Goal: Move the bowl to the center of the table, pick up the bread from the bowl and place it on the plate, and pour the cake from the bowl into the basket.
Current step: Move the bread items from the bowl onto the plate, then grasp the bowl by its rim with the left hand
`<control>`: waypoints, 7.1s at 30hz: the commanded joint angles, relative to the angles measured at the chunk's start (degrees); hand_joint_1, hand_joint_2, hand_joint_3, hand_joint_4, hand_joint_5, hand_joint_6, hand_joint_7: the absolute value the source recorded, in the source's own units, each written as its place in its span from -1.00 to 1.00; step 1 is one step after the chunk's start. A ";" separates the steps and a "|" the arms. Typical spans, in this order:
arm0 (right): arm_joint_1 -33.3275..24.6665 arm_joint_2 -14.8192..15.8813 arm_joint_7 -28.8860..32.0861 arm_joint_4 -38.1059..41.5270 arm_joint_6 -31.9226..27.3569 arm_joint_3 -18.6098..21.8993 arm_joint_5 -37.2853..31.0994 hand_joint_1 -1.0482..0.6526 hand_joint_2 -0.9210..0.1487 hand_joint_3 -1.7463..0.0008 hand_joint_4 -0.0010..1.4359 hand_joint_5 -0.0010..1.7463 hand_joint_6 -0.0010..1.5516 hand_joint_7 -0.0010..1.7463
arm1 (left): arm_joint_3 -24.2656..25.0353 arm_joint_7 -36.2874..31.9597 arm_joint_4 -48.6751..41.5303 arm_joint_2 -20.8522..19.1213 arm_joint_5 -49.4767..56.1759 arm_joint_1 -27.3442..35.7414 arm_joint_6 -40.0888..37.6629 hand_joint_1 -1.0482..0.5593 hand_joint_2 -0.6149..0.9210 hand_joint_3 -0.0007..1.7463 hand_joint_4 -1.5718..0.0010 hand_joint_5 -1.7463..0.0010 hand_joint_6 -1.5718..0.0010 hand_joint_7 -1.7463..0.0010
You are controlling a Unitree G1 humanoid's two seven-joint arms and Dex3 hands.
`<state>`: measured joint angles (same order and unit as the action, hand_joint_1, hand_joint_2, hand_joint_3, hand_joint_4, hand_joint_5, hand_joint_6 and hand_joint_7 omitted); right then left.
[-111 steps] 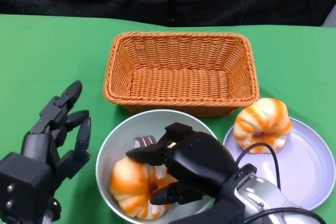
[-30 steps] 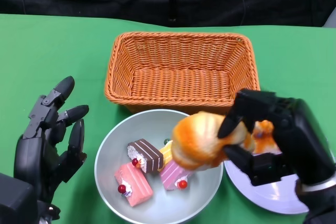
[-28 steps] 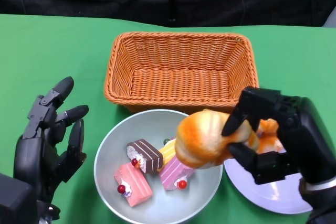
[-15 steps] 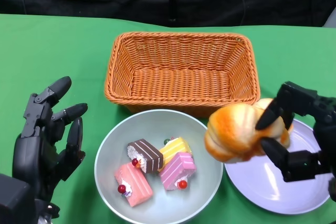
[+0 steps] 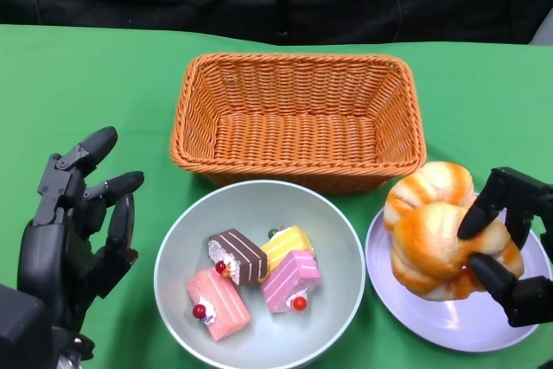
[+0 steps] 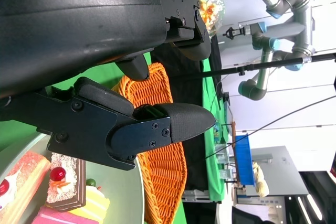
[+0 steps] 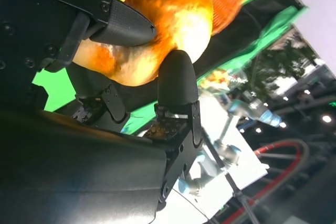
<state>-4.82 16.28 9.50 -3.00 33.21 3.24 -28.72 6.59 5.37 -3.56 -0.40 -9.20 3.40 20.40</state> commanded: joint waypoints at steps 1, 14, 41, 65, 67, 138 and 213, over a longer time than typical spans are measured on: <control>0.12 1.30 1.58 1.38 -1.33 0.48 -2.49 -0.04 0.34 -0.87 0.33 1.00 -0.04 0.92 | 0.37 0.45 1.16 -0.86 0.10 0.41 0.03 -0.58 1.00 -0.24 1.00 -0.23 1.00 0.15; 0.41 3.58 -1.75 3.44 -8.11 -1.84 -4.73 -0.05 0.00 -0.45 0.13 0.84 0.08 0.16 | 0.45 0.73 2.21 -0.75 -0.60 0.78 -0.88 -0.57 1.00 -0.25 1.00 -0.28 1.00 0.10; -2.02 7.80 6.78 -2.71 -18.01 -7.68 -22.88 -0.71 -1.00 0.60 -1.00 -1.00 -0.93 -1.00 | 0.91 0.84 2.17 -0.75 -0.09 0.58 -1.63 -0.57 1.00 -0.25 1.00 -0.24 1.00 0.13; -8.30 6.40 -4.15 -11.67 -20.13 -5.95 -8.70 -0.58 -1.00 0.63 -0.84 -0.85 -0.79 -0.94 | -0.80 -0.07 0.62 -25.28 30.55 -1.10 18.63 -0.52 1.00 -0.68 0.88 -0.33 0.80 0.07; -8.46 6.07 -4.27 -11.89 -20.42 -6.10 -8.60 -0.57 -1.00 0.63 -0.85 -0.85 -0.79 -0.95 | -1.36 0.03 0.90 -27.24 31.61 -0.75 21.17 -0.54 1.00 -0.75 0.91 -0.34 0.76 0.12; -7.66 4.07 -4.80 -12.37 -22.35 -8.73 -10.64 -0.54 -1.00 0.60 -1.00 -0.56 -0.80 -0.99 | -30.51 -36.36 -10.65 -38.37 77.37 -15.89 30.13 -0.10 0.78 -1.00 -0.06 -0.82 -0.72 0.89; -7.83 -0.68 1.08 -10.28 -23.53 -7.62 -9.17 -0.48 -1.00 0.57 -1.00 -0.45 -0.78 -0.97 | -14.77 -42.32 5.95 -43.16 64.05 -8.13 37.27 0.04 0.68 -0.91 -0.39 -1.00 -0.12 -1.00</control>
<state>-12.86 14.95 10.51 -13.38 9.30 -4.79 -38.56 -9.53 -36.94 2.41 -43.74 55.74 -4.58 57.40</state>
